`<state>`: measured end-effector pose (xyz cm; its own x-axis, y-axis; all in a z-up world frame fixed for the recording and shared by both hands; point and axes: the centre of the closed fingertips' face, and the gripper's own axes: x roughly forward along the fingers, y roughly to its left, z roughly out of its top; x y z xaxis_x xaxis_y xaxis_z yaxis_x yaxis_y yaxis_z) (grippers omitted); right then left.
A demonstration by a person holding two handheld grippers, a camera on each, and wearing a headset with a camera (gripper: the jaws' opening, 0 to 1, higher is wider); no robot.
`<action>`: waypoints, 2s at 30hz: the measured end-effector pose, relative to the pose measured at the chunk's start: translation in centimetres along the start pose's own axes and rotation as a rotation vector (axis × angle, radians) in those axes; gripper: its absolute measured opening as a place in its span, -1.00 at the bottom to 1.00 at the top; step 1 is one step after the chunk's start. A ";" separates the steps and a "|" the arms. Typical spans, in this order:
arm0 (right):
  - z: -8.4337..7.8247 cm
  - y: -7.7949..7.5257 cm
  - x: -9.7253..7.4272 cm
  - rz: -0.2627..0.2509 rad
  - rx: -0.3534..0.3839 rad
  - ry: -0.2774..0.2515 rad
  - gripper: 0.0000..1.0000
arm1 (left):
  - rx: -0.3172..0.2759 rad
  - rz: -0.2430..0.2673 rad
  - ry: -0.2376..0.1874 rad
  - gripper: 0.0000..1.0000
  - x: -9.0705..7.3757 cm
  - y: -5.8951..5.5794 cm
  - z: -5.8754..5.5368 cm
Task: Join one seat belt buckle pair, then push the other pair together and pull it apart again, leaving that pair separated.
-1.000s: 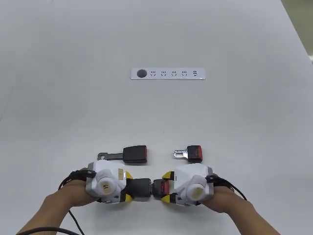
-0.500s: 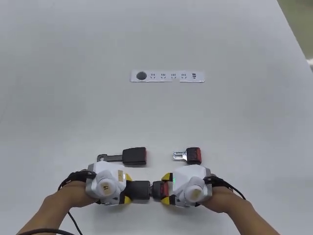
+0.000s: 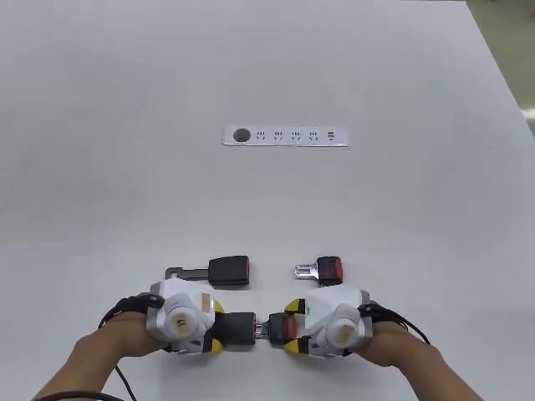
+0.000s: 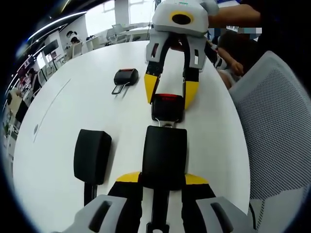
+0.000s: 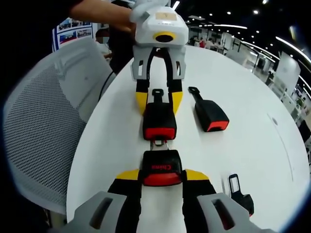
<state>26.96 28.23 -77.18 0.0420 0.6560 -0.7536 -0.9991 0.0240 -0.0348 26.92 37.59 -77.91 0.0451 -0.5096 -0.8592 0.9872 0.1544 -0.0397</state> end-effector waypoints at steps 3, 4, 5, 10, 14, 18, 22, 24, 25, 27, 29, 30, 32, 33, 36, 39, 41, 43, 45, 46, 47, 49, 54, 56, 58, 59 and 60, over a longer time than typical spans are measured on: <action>-0.1 0.0 0.1 0.002 -0.004 -0.001 -0.45 | 0.003 -0.002 0.001 -0.39 -0.1 -0.1 0.1; -0.1 -0.1 0.1 0.003 -0.008 0.000 -0.45 | 0.003 -0.002 0.001 -0.39 -0.1 -0.1 0.1; -0.2 0.0 0.0 0.003 -0.011 0.002 -0.45 | 0.004 -0.002 0.002 -0.39 -0.1 -0.1 0.2; -0.8 -0.1 -0.6 0.002 -0.006 0.009 -0.45 | 0.004 -0.007 0.006 -0.39 -0.1 -0.1 0.1; -1.4 -0.2 -0.7 0.002 -0.007 0.016 -0.45 | 0.003 -0.006 0.007 -0.39 0.0 0.0 0.1; -2.0 -0.2 -0.9 0.000 -0.005 0.023 -0.44 | 0.003 -0.005 0.011 -0.38 0.1 0.0 -0.1; -2.4 -0.1 -1.3 0.000 -0.005 0.031 -0.44 | 0.003 -0.004 0.012 -0.38 0.0 -0.1 0.1; -2.8 -0.2 -1.6 0.000 -0.005 0.036 -0.44 | 0.001 -0.004 0.013 -0.38 0.0 -0.1 0.1; -2.9 -0.3 -1.7 -0.001 -0.003 0.038 -0.44 | 0.000 -0.003 0.013 -0.38 0.0 -0.1 0.1; -3.3 -0.4 -1.9 -0.002 -0.001 0.042 -0.44 | 0.000 -0.003 0.014 -0.38 -0.1 -0.1 0.1; -3.4 -0.2 -2.3 -0.002 0.000 0.047 -0.44 | -0.002 -0.002 0.015 -0.38 -0.1 -0.1 0.1; -3.7 -0.4 -2.3 -0.001 0.001 0.049 -0.44 | -0.005 -0.002 0.015 -0.38 -0.1 -0.1 0.0; -3.9 -0.5 -2.4 -0.001 0.002 0.053 -0.44 | -0.007 -0.002 0.015 -0.38 -0.1 -0.1 0.0; -4.1 -0.5 -2.5 -0.001 0.003 0.055 -0.44 | -0.008 -0.002 0.015 -0.38 0.0 0.0 -0.1; -4.1 -0.3 -3.0 -0.002 0.003 0.060 -0.44 | -0.009 0.001 0.017 -0.38 -0.1 0.0 0.0; -4.4 -0.3 -3.4 -0.001 0.004 0.065 -0.43 | -0.012 0.003 0.016 -0.37 -0.2 -0.1 0.1; -4.6 -0.3 -3.7 -0.001 0.007 0.069 -0.43 | -0.015 0.004 0.014 -0.37 -0.3 -0.1 0.2; -5.1 -0.6 -4.0 -0.001 0.008 0.074 -0.43 | -0.016 0.004 0.014 -0.37 -0.3 -0.1 0.2; -5.2 -0.5 -4.2 -0.001 0.009 0.078 -0.43 | -0.015 0.002 0.015 -0.37 -0.2 0.0 0.0; -5.4 -0.5 -4.4 -0.003 0.011 0.081 -0.43 | -0.015 0.001 0.015 -0.37 -0.1 0.0 -0.1; -5.5 -0.5 -4.6 -0.004 0.013 0.082 -0.43 | -0.014 0.001 0.015 -0.37 -0.1 0.0 -0.1; -5.8 -0.4 -4.8 -0.003 0.014 0.086 -0.43 | -0.015 0.001 0.014 -0.37 -0.1 0.0 -0.1; -6.5 -0.4 -5.4 -0.004 0.021 0.094 -0.43 | -0.017 -0.002 0.014 -0.37 -0.3 -0.1 0.2; -6.6 -0.3 -5.6 -0.004 0.020 0.097 -0.43 | -0.018 -0.001 0.014 -0.37 -0.2 0.0 0.1; -6.9 -0.4 -5.6 -0.003 0.022 0.100 -0.43 | -0.017 0.001 0.015 -0.37 -0.3 -0.1 0.2; -7.1 -0.3 -5.6 -0.003 0.023 0.102 -0.43 | -0.020 0.002 0.015 -0.37 -0.3 -0.1 0.2; -7.1 -0.3 -5.6 -0.003 0.023 0.102 -0.42 | -0.020 0.002 0.015 -0.37 -0.2 -0.1 0.1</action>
<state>27.08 19.17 -77.62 0.0440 0.5759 -0.8163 -0.9988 0.0437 -0.0231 26.87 37.58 -77.64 0.0443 -0.4966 -0.8669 0.9838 0.1726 -0.0486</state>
